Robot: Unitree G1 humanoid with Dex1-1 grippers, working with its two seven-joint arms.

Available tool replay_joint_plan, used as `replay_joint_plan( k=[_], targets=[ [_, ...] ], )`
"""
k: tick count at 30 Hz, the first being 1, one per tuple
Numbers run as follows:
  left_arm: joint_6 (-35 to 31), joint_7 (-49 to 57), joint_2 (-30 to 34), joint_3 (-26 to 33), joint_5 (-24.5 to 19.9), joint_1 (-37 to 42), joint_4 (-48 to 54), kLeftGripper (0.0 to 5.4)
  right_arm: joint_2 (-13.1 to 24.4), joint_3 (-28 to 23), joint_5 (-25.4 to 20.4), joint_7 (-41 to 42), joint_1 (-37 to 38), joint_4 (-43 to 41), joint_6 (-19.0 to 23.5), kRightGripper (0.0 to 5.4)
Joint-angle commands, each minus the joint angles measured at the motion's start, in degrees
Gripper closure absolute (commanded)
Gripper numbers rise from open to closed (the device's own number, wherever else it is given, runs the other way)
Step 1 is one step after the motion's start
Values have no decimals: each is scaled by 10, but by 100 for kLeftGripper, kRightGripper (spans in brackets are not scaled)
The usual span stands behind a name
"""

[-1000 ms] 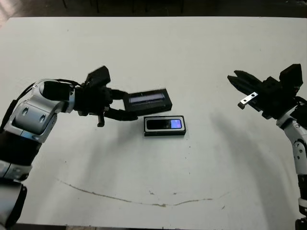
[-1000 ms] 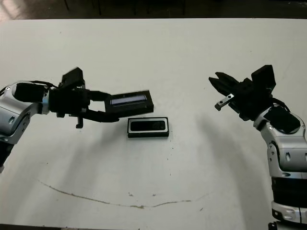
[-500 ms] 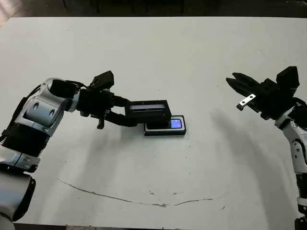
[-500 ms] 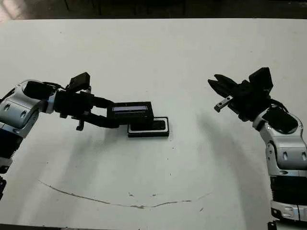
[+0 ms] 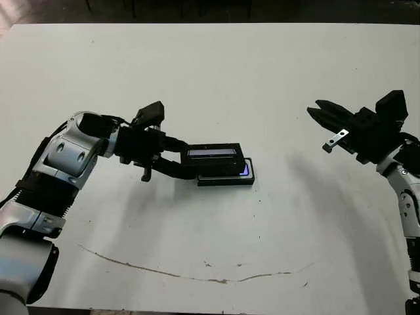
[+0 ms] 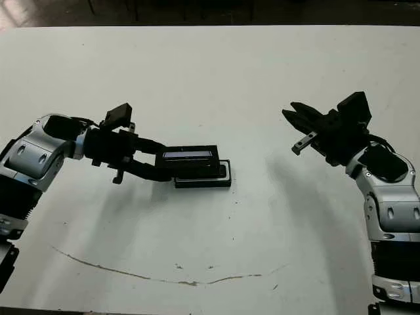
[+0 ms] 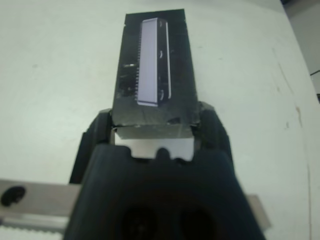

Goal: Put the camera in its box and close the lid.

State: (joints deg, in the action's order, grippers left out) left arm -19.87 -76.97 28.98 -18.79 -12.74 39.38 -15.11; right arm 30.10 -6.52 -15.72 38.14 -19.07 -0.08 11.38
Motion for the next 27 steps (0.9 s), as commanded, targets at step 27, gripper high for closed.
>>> replay_joint_plan(
  k=[27],
  targets=[
    [-22,17,-6,23,-10,-23,28,390,11,9,13,11,9,-1,22,540]
  ],
)
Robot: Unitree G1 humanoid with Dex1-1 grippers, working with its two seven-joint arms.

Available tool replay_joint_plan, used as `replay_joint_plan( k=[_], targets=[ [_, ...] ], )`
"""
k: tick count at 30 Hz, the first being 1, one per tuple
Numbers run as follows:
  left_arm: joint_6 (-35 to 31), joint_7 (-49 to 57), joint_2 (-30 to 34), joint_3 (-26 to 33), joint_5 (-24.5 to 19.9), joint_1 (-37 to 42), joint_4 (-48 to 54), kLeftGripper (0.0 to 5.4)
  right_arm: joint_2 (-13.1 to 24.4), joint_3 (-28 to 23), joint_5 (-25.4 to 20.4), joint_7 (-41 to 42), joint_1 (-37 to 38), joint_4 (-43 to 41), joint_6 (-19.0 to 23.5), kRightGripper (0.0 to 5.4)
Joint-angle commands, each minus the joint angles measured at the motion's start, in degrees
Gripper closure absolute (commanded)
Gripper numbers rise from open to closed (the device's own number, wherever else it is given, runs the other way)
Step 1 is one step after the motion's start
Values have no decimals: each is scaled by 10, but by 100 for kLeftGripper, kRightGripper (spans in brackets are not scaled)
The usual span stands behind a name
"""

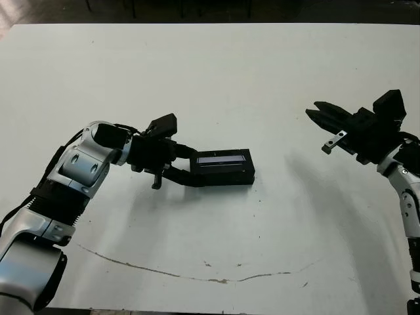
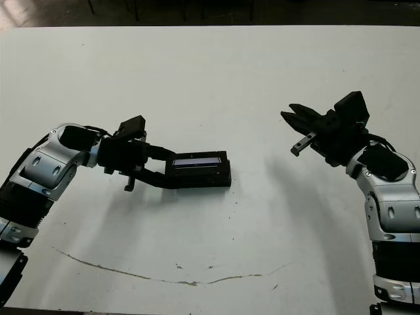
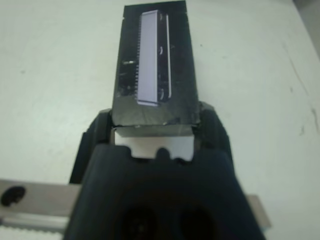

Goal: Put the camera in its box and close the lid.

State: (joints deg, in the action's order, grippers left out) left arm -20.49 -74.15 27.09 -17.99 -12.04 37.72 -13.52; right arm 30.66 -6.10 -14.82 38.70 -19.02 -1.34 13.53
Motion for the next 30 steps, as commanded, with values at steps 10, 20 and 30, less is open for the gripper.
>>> replay_joint_plan(
  k=[10,20,30],
  targets=[
    [-17,-41,2,40,-41,31,-69,390,3,7,0,7,5,15,6,540],
    [53,-53,-31,10,5,49,-168,400,3,8,2,1,11,4,16,540],
    [99,-40,-43,9,44,60,-230,400,2,9,1,2,16,5,17,540]
  ],
)
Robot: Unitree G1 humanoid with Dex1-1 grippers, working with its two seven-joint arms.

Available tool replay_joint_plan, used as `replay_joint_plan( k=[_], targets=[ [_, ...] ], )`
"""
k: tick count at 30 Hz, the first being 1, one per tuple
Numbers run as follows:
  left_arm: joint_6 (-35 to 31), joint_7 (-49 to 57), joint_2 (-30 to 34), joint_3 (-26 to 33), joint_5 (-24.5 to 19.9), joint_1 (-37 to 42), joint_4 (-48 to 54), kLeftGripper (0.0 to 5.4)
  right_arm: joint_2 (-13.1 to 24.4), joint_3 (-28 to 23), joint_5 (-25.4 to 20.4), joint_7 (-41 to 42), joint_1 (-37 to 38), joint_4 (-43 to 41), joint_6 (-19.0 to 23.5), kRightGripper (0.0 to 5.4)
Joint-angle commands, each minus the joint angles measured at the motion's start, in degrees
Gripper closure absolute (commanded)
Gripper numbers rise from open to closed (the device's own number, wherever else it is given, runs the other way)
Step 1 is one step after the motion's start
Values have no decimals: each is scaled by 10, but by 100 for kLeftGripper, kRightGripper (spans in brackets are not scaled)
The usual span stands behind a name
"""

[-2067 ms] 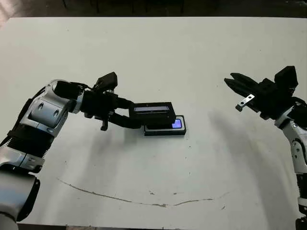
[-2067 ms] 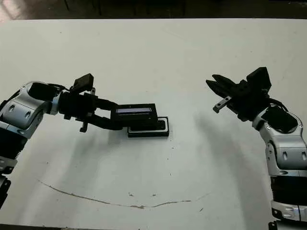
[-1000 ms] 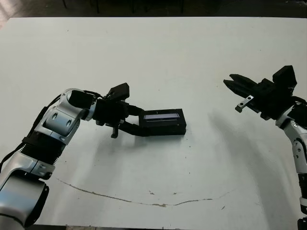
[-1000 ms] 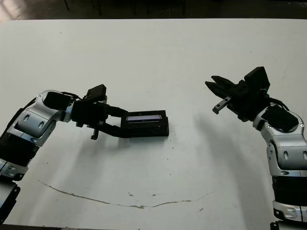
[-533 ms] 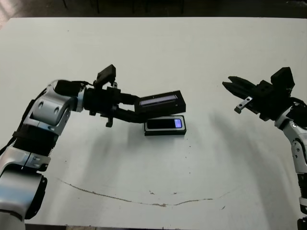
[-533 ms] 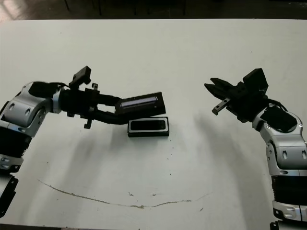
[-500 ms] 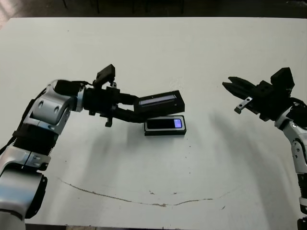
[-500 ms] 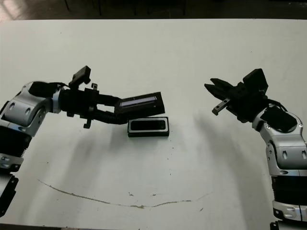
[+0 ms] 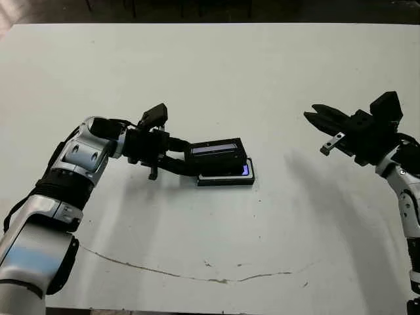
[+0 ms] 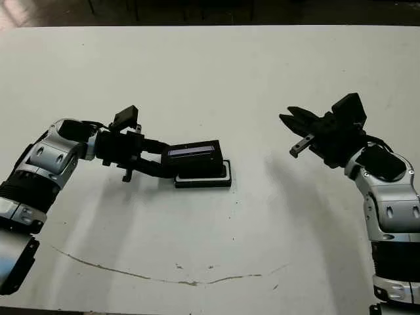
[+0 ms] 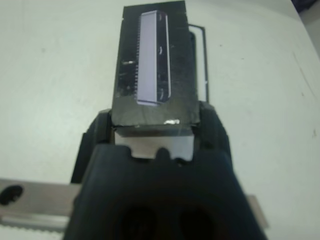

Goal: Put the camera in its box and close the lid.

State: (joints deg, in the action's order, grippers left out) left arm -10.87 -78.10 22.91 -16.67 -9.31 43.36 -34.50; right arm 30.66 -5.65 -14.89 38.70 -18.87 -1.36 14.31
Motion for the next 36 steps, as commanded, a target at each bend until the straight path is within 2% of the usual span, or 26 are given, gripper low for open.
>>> replay_joint_plan(
  k=[1,5,12,23,36],
  targets=[
    [10,0,-3,-6,20,4,-26,400,2,5,3,1,15,4,8,540],
    [32,2,-12,-19,40,6,-46,400,4,7,8,2,17,4,-1,540],
    [34,-15,-22,-25,39,9,-68,400,5,1,-1,2,24,-6,9,540],
    [1,-60,0,-49,35,-7,8,400,2,5,-10,8,21,1,5,540],
    [-20,-34,20,-57,52,-30,65,400,0,5,-13,9,23,2,8,540]
  ],
)
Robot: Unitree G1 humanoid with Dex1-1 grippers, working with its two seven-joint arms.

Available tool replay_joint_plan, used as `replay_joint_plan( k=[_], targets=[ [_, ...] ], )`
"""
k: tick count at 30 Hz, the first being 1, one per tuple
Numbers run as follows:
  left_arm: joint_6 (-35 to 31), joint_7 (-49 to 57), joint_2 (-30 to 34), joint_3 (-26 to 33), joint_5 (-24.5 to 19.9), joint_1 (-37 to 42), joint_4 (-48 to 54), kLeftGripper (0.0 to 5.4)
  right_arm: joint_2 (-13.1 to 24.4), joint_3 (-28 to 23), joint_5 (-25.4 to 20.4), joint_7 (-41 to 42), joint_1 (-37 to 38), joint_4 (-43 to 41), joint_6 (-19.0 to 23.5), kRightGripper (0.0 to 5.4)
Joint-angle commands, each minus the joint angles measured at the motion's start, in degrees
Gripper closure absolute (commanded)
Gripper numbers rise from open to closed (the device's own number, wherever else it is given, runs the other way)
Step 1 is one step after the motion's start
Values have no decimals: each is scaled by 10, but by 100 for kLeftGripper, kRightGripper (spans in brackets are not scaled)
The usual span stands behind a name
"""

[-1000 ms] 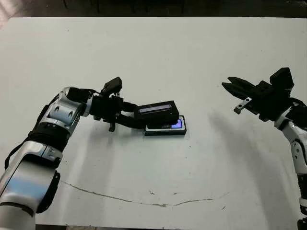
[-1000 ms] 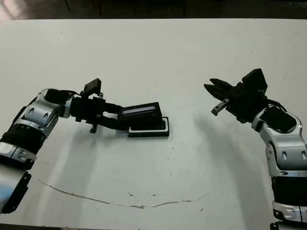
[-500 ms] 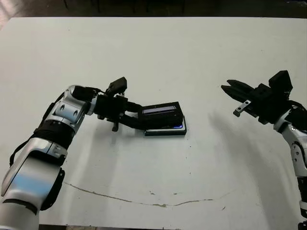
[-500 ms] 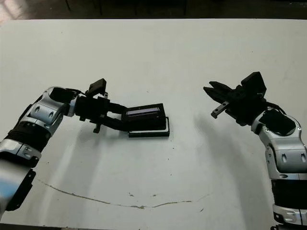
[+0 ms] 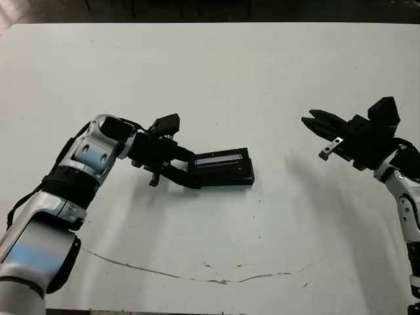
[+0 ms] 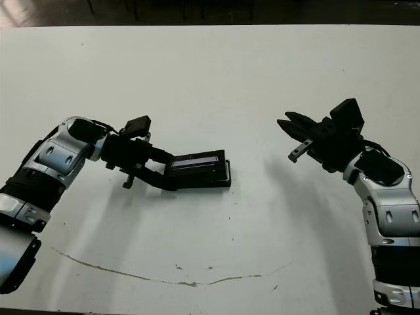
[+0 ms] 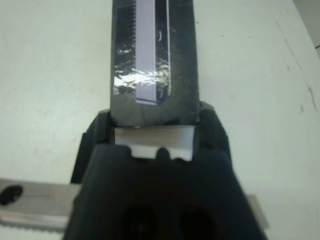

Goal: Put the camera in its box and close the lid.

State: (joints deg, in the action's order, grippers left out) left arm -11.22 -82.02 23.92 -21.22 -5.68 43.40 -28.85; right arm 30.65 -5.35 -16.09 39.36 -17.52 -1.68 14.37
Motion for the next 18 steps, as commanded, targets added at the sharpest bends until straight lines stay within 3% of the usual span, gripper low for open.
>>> replay_joint_plan(
  k=[1,11,18],
  targets=[
    [-15,22,10,-8,17,-39,18,400,0,2,-1,2,10,6,7,540],
    [-26,188,-22,-2,42,-120,90,400,1,4,4,1,13,3,4,540],
    [-44,188,-28,-20,39,-123,113,400,0,3,4,-3,17,-7,6,540]
  ],
)
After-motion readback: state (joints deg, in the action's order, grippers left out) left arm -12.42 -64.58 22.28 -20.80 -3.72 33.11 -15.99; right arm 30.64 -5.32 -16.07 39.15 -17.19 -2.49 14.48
